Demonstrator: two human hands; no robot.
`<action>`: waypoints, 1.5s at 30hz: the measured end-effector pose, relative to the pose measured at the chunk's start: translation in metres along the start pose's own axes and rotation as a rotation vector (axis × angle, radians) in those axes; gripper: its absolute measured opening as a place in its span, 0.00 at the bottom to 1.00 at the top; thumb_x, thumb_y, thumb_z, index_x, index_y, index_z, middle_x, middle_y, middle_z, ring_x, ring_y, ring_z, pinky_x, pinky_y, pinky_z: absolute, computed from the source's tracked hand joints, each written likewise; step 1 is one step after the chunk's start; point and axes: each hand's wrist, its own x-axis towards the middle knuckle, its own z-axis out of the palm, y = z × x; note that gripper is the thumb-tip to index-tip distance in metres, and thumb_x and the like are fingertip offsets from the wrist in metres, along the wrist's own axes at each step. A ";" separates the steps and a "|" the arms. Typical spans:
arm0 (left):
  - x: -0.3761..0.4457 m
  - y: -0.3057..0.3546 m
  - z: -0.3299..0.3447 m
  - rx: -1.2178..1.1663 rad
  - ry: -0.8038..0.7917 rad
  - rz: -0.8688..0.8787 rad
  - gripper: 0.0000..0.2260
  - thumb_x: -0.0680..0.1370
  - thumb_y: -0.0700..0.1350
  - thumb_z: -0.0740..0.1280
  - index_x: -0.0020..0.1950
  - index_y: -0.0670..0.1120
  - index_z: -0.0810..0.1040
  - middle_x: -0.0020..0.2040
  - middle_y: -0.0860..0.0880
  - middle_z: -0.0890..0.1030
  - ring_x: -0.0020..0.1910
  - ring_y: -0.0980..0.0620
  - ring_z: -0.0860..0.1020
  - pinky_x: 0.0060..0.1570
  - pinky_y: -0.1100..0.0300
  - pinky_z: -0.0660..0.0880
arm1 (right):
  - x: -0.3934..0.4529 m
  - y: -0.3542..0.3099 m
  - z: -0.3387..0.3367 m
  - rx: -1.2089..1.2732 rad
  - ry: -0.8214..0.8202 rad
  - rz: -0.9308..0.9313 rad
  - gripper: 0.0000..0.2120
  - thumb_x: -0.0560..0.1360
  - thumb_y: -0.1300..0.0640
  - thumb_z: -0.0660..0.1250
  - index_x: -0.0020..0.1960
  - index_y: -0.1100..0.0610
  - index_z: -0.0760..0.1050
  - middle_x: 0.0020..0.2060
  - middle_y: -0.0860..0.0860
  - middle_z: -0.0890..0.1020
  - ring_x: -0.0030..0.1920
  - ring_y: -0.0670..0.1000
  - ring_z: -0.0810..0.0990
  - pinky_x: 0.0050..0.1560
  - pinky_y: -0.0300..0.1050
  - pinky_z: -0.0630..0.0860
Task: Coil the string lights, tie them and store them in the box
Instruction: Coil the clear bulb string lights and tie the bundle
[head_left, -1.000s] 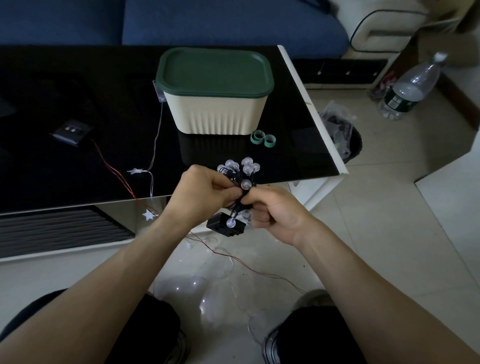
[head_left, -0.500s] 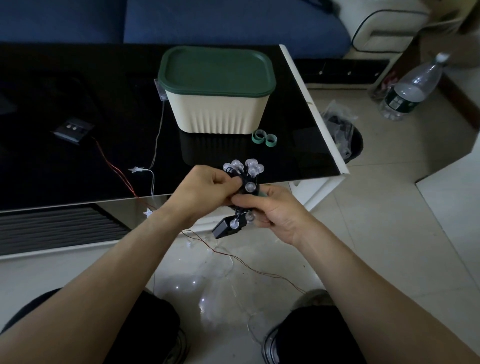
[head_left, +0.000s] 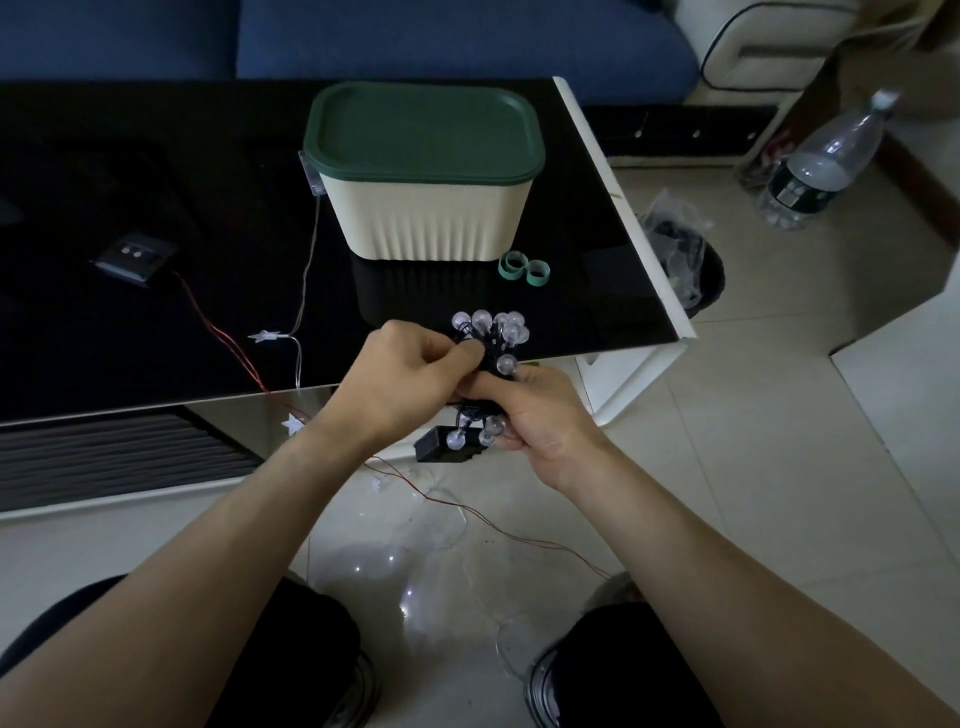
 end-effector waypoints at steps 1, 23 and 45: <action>0.000 -0.001 0.000 -0.043 -0.050 -0.015 0.22 0.73 0.60 0.66 0.32 0.42 0.80 0.34 0.37 0.80 0.40 0.35 0.80 0.49 0.42 0.80 | 0.001 0.001 0.000 -0.018 0.011 -0.012 0.13 0.70 0.55 0.77 0.49 0.63 0.84 0.41 0.57 0.87 0.35 0.51 0.82 0.37 0.43 0.72; 0.000 -0.011 0.001 0.131 -0.116 0.189 0.15 0.77 0.33 0.66 0.58 0.49 0.84 0.46 0.54 0.86 0.43 0.58 0.84 0.47 0.63 0.81 | -0.002 -0.001 -0.010 -0.042 -0.066 0.068 0.08 0.69 0.67 0.72 0.48 0.66 0.79 0.27 0.53 0.71 0.21 0.45 0.65 0.24 0.38 0.61; -0.002 0.002 -0.013 -0.073 -0.169 0.099 0.16 0.69 0.36 0.78 0.55 0.46 0.83 0.44 0.53 0.87 0.43 0.57 0.85 0.46 0.68 0.79 | -0.003 -0.005 -0.005 0.198 -0.037 0.091 0.03 0.73 0.62 0.67 0.43 0.62 0.78 0.26 0.51 0.63 0.23 0.46 0.59 0.22 0.38 0.54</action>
